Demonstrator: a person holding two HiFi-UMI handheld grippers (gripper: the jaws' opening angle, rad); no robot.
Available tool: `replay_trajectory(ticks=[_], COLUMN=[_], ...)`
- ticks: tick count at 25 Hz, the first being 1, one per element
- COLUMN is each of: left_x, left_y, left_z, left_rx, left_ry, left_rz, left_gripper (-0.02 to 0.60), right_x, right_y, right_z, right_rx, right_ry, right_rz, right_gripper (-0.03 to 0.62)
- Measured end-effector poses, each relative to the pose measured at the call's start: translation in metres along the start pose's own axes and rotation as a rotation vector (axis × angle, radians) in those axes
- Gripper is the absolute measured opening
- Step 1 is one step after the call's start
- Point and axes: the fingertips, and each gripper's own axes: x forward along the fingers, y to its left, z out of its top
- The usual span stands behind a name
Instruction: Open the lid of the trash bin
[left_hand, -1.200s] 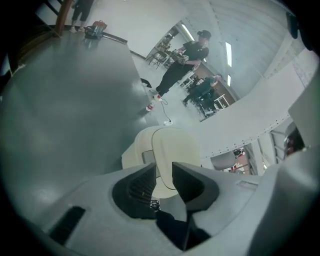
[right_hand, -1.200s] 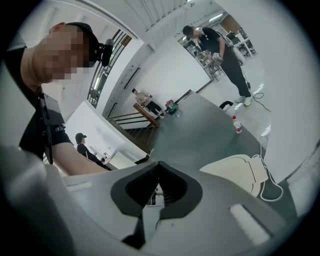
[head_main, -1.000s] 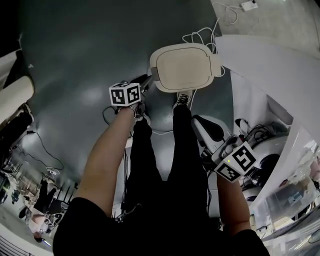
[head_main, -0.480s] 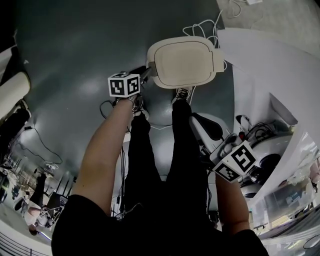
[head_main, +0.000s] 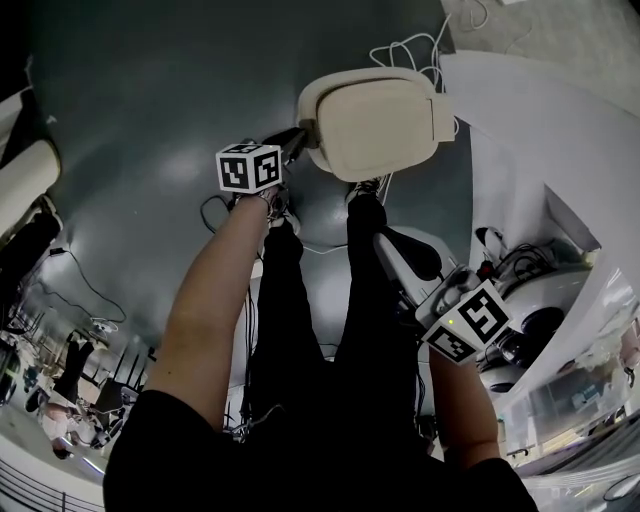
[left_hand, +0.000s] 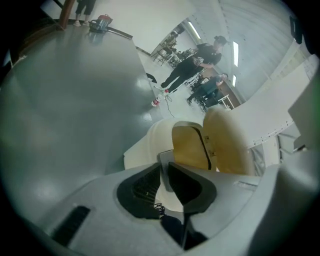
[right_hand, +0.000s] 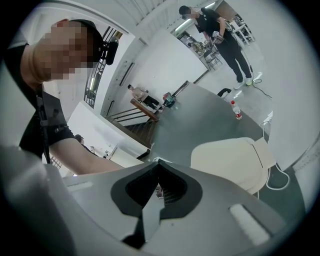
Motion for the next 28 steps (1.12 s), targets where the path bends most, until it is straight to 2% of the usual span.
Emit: replay_trajectory(ticks=[11,15,19,22,25,28], left_x=[0.0,-0.002,-0.007,-0.02,-0.046,-0.082], left_y=[-0.002,0.001,-0.005,-0.009,-0.025,-0.055], left_z=[0.003,0.002,0.004,0.01,0.022,0.045], left_rx=[0.004,-0.019,-0.029,-0.041,-0.053,0.013], left_ry=[-0.014,-0.02,-0.028,-0.056,-0.104,-0.167], left_rz=[-0.025,-0.036,-0.051,-0.048,-0.085,-0.129], left_gripper=[0.059,0.091,0.017,0.0,0.0,0.0], right_x=[0.011,0.011,0.009,0.005,-0.001,-0.008], right_y=[0.006,0.006,0.012,0.02,0.035,0.054], right_z=[-0.004,-0.004,0.0,0.006,0.015,0.027], right_rx=[-0.008,-0.018,-0.034,-0.056,-0.083,-0.121], right_ry=[0.025,0.033,0.031,0.026,0.013,-0.014], right_rz=[0.018,0.018,0.022,0.025,0.026,0.02], right_gripper=[0.008,0.008,0.008,0.008,0.008,0.008])
